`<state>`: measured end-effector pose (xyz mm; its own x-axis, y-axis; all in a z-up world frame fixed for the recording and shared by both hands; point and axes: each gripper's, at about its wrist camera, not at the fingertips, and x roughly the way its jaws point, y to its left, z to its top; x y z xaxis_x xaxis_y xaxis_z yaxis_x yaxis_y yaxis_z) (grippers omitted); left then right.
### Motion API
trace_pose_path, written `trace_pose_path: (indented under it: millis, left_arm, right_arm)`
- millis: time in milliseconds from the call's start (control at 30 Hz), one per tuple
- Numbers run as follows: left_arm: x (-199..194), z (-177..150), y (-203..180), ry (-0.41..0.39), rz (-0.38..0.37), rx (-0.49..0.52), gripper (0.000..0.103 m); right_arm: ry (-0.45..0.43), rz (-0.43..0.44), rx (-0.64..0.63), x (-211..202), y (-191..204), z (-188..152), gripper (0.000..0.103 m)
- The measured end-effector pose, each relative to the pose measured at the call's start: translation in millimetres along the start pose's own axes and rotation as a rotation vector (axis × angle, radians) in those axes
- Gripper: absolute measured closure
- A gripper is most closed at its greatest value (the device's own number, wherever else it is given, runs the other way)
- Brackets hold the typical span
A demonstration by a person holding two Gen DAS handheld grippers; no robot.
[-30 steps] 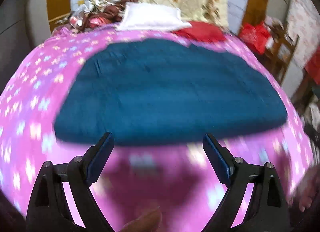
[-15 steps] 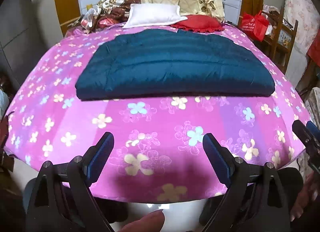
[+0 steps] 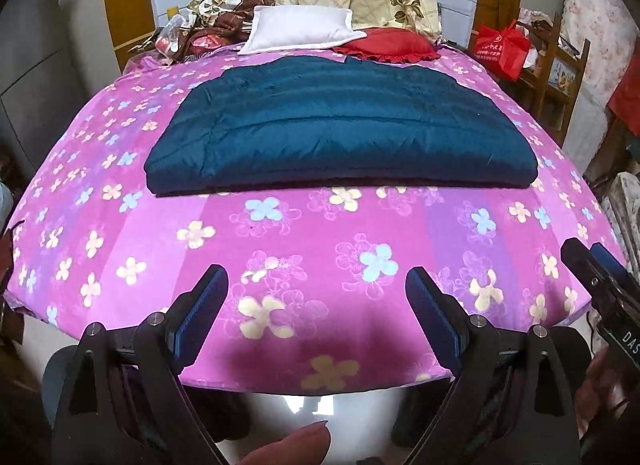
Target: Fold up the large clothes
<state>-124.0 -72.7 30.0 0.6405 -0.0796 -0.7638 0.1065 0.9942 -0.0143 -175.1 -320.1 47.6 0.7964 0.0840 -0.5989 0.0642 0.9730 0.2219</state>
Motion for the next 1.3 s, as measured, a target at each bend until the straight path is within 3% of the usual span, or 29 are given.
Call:
trace_pose_path:
  millis: [867, 1300]
  left_arm:
    - [-8.6, -6.1, -1.8, -0.003, -0.008, 0.007, 0.013]
    - [-4.7, -6.4, 2.0, 0.008, -0.001, -0.004, 0.013]
  right_arm:
    - [0.015, 0.018, 0.042, 1.6, -6.7, -1.0, 0.000]
    - [0.007, -0.056, 0.024, 2.0, -5.9, -0.2, 0.000]
